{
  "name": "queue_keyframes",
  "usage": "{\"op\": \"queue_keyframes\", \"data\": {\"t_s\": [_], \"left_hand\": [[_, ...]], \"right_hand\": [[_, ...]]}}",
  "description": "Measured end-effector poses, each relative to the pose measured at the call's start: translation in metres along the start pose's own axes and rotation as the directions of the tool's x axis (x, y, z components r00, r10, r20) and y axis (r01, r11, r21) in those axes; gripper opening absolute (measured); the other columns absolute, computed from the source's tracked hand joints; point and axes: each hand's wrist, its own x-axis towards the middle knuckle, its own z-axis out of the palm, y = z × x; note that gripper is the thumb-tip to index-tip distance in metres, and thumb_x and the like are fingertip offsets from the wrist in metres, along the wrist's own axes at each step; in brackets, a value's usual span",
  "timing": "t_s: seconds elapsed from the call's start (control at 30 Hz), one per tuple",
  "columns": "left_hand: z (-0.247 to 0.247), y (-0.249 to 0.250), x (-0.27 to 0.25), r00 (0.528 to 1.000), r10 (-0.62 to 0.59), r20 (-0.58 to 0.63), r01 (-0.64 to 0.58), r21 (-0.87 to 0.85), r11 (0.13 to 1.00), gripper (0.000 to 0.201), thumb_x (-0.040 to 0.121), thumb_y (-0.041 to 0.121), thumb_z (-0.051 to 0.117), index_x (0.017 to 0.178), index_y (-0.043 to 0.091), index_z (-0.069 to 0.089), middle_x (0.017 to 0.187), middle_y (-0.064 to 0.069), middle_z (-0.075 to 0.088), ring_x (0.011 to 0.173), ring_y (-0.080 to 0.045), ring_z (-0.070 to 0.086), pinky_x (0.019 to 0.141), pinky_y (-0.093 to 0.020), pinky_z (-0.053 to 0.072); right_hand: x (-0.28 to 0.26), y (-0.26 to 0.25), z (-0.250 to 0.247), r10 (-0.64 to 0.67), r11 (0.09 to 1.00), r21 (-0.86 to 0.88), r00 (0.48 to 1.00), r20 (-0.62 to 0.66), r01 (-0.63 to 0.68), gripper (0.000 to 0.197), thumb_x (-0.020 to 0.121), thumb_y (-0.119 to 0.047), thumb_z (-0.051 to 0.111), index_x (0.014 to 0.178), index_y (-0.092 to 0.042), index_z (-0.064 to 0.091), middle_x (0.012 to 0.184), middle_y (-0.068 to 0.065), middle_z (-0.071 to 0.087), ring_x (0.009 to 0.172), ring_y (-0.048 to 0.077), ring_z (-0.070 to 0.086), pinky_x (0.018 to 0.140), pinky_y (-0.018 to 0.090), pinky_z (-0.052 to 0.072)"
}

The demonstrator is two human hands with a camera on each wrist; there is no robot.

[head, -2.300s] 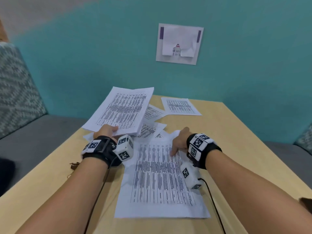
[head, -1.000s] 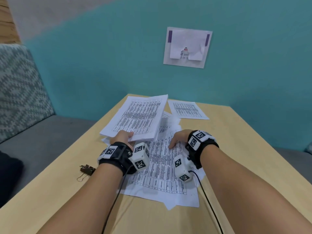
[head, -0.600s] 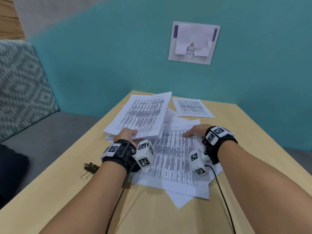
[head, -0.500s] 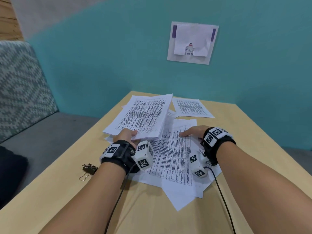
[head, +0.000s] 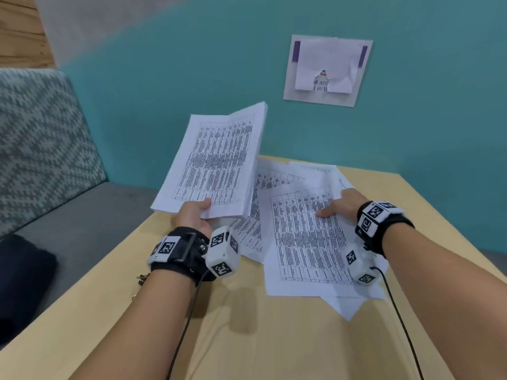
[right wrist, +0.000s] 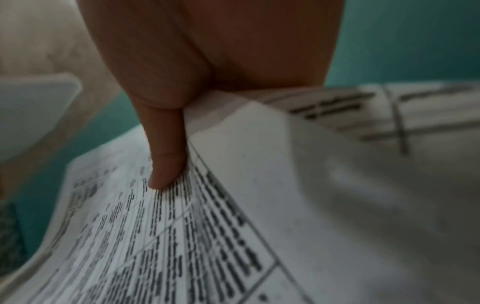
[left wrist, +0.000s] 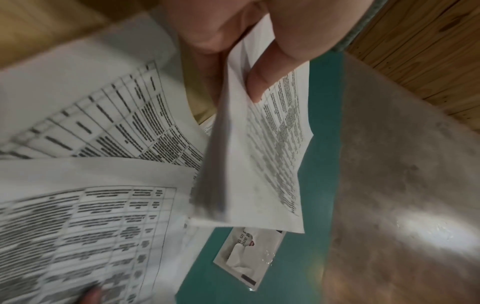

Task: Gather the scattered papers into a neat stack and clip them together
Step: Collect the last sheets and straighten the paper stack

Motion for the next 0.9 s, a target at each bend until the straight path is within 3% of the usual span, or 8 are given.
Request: {"op": "queue_keyframes", "data": {"t_s": [0.13, 0.27, 0.33, 0.43, 0.57, 0.67, 0.77, 0.9], "left_hand": [[-0.005, -0.006, 0.021, 0.999, -0.027, -0.034, 0.026, -0.025, 0.999, 0.047, 0.074, 0.002, 0.081, 0.118, 0.0, 0.066, 0.113, -0.017, 0.074, 0.101, -0.038, 0.073, 0.088, -0.054, 0.06], [-0.025, -0.034, 0.117, 0.995, -0.083, -0.053, 0.074, -0.164, 0.984, 0.117, 0.006, 0.012, 0.095, 0.12, 0.006, 0.067, 0.113, -0.016, 0.077, 0.1, -0.043, 0.074, 0.096, -0.06, 0.053], [-0.011, -0.025, 0.076, 0.995, -0.062, -0.077, 0.052, -0.122, 0.991, 0.102, 0.018, 0.002, 0.091, 0.117, 0.001, 0.067, 0.109, -0.016, 0.077, 0.101, -0.04, 0.073, 0.097, -0.055, 0.055], [0.007, -0.018, 0.031, 0.995, -0.02, -0.096, 0.017, -0.031, 0.999, 0.038, 0.073, -0.004, 0.079, 0.108, -0.003, 0.065, 0.107, -0.015, 0.074, 0.098, -0.034, 0.071, 0.086, -0.046, 0.058], [0.008, -0.021, 0.027, 0.998, -0.042, -0.04, 0.042, 0.0, 0.999, 0.009, 0.09, -0.004, 0.066, 0.096, 0.0, 0.061, 0.103, -0.015, 0.071, 0.09, -0.033, 0.07, 0.082, -0.05, 0.057], [0.007, -0.018, 0.023, 0.999, -0.046, -0.019, 0.046, 0.041, 0.998, 0.008, 0.093, -0.003, 0.064, 0.095, 0.001, 0.058, 0.094, -0.014, 0.068, 0.079, -0.03, 0.068, 0.064, -0.045, 0.056], [0.004, -0.017, 0.021, 0.998, -0.035, -0.046, 0.036, 0.014, 0.999, 0.026, 0.088, -0.005, 0.068, 0.113, -0.001, 0.06, 0.113, -0.019, 0.072, 0.097, -0.036, 0.074, 0.08, -0.051, 0.062], [0.003, -0.016, 0.012, 0.998, -0.002, -0.066, 0.004, 0.019, 1.0, 0.033, 0.084, -0.008, 0.07, 0.116, -0.004, 0.062, 0.11, -0.021, 0.073, 0.087, -0.039, 0.074, 0.083, -0.061, 0.059]], "right_hand": [[0.045, -0.033, 0.013, -0.08, 0.994, -0.082, 0.997, -0.021, 0.078, 0.07, 0.078, -0.031, 0.085, 0.129, 0.005, 0.053, 0.128, 0.018, 0.061, 0.102, 0.03, 0.058, 0.079, 0.031, 0.041], [0.084, -0.063, 0.028, -0.125, 0.983, -0.13, 0.992, 0.027, 0.128, 0.069, 0.081, -0.03, 0.082, 0.133, 0.002, 0.05, 0.13, 0.015, 0.06, 0.116, 0.033, 0.059, 0.088, 0.036, 0.047], [0.1, -0.068, 0.037, -0.138, 0.972, -0.178, 0.987, 0.085, 0.152, 0.067, 0.078, -0.033, 0.083, 0.128, 0.001, 0.054, 0.126, 0.014, 0.062, 0.107, 0.032, 0.061, 0.089, 0.038, 0.049], [0.11, -0.065, 0.048, -0.13, 0.957, -0.234, 0.974, 0.185, 0.172, 0.068, 0.078, -0.038, 0.081, 0.13, -0.002, 0.055, 0.127, 0.014, 0.062, 0.098, 0.029, 0.058, 0.083, 0.037, 0.045], [0.099, -0.056, 0.048, -0.126, 0.946, -0.272, 0.975, 0.185, 0.174, 0.062, 0.079, -0.038, 0.081, 0.124, 0.0, 0.059, 0.124, 0.015, 0.064, 0.098, 0.029, 0.059, 0.082, 0.035, 0.044], [0.076, -0.045, 0.043, -0.123, 0.929, -0.323, 0.975, 0.184, 0.178, 0.066, 0.08, -0.038, 0.08, 0.128, 0.0, 0.057, 0.127, 0.014, 0.063, 0.106, 0.031, 0.06, 0.086, 0.035, 0.047], [0.048, -0.031, 0.036, -0.108, 0.925, -0.342, 0.978, 0.176, 0.164, 0.073, 0.082, -0.035, 0.08, 0.138, 0.0, 0.049, 0.127, 0.012, 0.06, 0.114, 0.03, 0.059, 0.085, 0.032, 0.046], [0.009, -0.012, 0.023, -0.094, 0.897, -0.411, 0.978, 0.185, 0.164, 0.074, 0.081, -0.04, 0.079, 0.137, -0.002, 0.049, 0.135, 0.012, 0.057, 0.119, 0.029, 0.057, 0.084, 0.031, 0.043]]}}
